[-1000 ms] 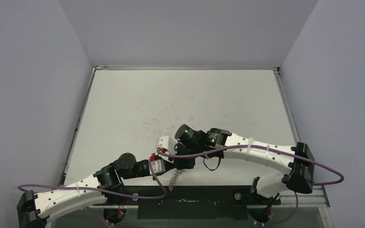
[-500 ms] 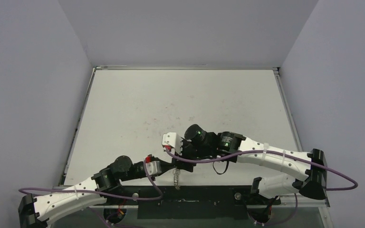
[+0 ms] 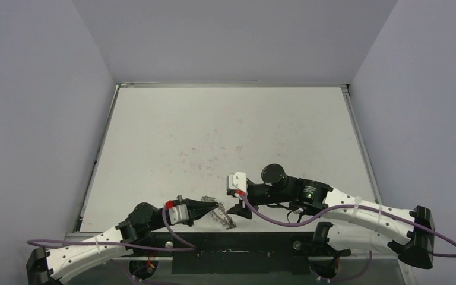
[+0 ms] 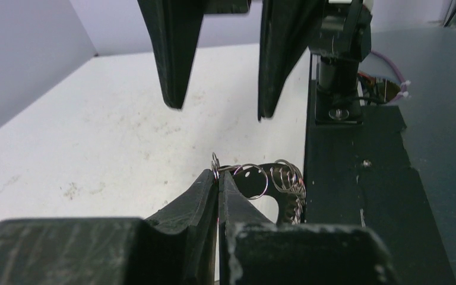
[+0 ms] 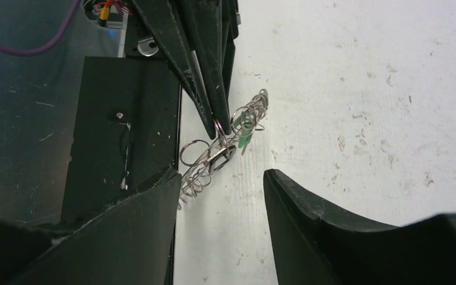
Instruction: Put the keys on the keyring
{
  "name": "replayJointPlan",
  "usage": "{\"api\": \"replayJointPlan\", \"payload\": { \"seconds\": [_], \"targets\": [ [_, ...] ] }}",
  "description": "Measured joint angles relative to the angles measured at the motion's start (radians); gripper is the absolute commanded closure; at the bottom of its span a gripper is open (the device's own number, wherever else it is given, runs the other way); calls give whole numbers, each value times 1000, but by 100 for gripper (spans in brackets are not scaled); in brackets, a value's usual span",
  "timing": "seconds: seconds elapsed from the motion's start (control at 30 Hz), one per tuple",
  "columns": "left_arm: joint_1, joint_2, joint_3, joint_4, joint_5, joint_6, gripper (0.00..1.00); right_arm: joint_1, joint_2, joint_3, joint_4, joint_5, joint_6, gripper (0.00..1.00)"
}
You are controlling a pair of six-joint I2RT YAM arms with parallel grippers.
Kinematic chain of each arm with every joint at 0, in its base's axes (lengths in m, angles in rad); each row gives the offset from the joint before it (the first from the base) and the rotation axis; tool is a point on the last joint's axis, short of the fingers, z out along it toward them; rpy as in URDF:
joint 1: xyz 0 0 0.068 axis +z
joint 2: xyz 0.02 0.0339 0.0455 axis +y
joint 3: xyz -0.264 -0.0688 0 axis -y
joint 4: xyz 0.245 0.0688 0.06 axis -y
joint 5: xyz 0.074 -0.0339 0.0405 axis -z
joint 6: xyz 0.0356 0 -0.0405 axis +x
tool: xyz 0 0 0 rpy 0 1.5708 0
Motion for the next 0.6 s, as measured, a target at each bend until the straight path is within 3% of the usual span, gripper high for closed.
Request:
{"api": "replayJointPlan", "payload": {
  "seconds": [0.2, 0.6],
  "targets": [
    [0, 10, 0, 92, 25, 0, 100, -16, 5, -52, 90, -63, -17, 55],
    [0, 39, 0, 122, 51, -1, 100, -31, 45, -52, 187, -125, -9, 67]
  ]
}}
